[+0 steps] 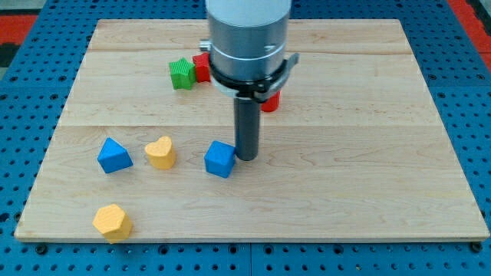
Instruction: Push the yellow hexagon to the bottom of the blue cube
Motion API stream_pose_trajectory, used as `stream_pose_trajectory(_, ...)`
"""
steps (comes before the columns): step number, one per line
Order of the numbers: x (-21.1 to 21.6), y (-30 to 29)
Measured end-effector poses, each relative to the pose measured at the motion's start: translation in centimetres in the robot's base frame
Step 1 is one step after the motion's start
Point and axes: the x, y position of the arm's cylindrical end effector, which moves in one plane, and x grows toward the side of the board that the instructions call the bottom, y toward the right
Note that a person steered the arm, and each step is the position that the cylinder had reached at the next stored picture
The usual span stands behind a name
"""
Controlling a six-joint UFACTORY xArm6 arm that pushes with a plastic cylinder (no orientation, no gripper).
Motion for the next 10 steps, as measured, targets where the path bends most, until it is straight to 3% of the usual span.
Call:
stream_pose_trajectory(2, -5.4, -1.5)
stream_pose_trajectory(3, -0.4, 1.8)
stream_pose_trajectory(4, 4.6, 10.8)
stream_pose_trajectory(5, 11.9, 11.5)
stream_pose_trajectory(6, 12.2, 9.9)
stream_pose_trajectory(7, 10.8, 4.5)
stream_pose_trajectory(8, 7.2, 1.7)
stream_pose_trajectory(10, 6.0, -10.8)
